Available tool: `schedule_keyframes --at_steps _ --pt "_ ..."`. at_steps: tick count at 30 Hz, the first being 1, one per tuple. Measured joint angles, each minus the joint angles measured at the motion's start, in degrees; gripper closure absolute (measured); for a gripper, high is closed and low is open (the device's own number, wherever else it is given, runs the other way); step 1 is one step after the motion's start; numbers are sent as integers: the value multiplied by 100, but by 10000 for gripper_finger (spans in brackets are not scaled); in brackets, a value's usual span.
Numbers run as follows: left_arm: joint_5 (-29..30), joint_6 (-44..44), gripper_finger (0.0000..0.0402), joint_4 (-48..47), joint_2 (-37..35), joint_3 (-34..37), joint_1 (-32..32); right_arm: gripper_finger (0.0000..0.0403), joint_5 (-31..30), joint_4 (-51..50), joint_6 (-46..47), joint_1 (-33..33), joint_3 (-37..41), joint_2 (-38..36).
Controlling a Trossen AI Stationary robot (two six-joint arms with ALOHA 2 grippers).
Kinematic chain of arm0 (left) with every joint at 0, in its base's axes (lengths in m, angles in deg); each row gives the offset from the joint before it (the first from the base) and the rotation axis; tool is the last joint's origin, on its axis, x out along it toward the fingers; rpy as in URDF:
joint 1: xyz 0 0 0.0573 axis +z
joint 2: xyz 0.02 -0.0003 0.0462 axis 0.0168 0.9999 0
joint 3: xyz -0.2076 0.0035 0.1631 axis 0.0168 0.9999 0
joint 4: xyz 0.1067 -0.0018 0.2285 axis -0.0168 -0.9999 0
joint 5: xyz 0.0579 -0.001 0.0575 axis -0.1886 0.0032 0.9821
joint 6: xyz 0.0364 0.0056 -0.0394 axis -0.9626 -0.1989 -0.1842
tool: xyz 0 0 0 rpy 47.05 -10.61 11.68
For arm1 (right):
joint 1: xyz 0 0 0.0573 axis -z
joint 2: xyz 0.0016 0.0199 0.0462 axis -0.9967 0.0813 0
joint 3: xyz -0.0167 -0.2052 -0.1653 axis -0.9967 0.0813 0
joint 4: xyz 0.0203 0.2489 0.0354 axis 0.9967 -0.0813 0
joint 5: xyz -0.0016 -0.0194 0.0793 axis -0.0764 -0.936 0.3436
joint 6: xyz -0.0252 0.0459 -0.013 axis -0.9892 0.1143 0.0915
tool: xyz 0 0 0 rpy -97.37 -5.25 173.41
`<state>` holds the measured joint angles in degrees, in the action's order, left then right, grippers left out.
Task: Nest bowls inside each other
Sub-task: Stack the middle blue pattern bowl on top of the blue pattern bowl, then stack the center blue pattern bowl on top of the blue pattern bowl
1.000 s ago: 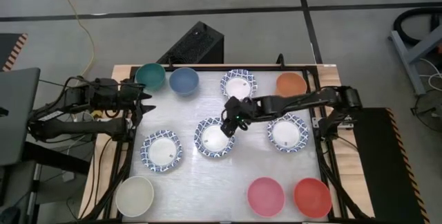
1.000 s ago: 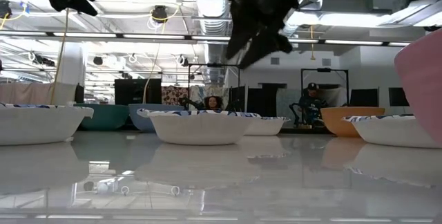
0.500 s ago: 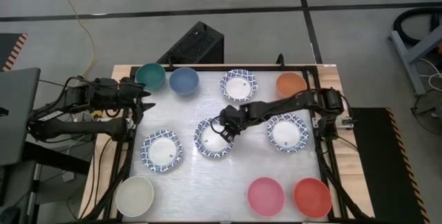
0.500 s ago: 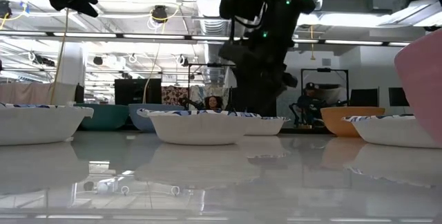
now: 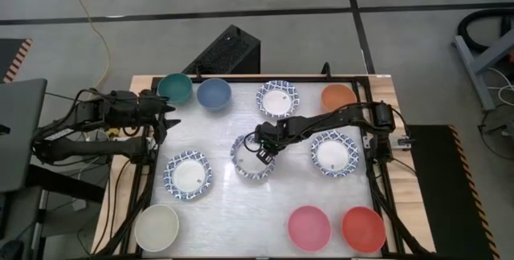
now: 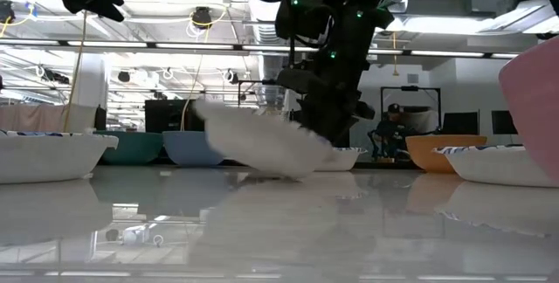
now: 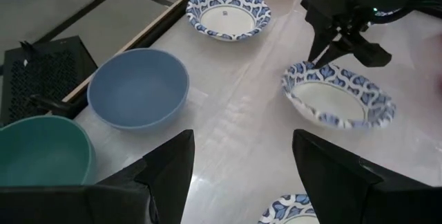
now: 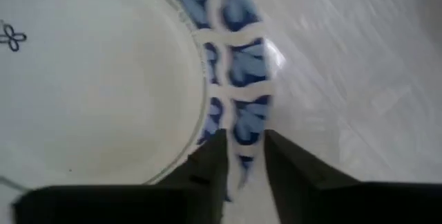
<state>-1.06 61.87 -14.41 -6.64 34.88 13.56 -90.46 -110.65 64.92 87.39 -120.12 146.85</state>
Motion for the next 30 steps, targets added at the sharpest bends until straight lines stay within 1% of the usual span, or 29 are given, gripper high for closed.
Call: schedule_keyframes --at_steps 3,5,10,16,19,22,25,28,30 --pt "2 -20 167 -2 0 0 1 370 28 18 10 3 0 2" --pt "0 -20 167 -4 0 0 -2 392 40 57 11 3 0 2" --pt "2 -20 167 -16 0 0 1 395 37 133 15 -24 -30 -15" --pt "2 6 167 -35 0 0 0 399 16 40 -25 -56 -425 -15" --pt "2 6 167 -35 0 0 -1 400 -133 -343 -236 -17 -811 -15" --pt "2 8 167 -35 0 0 -1 400 -405 -1002 -457 100 -1291 -26" --pt "2 10 167 -37 -1 2 0 401 -740 -1716 -486 276 -1711 -26" --pt "2 17 167 -118 0 0 0 400 -777 -1917 -703 440 -1845 -35" --pt "2 23 167 -234 0 2 -1 389 -770 -1975 -844 475 -1838 -35"
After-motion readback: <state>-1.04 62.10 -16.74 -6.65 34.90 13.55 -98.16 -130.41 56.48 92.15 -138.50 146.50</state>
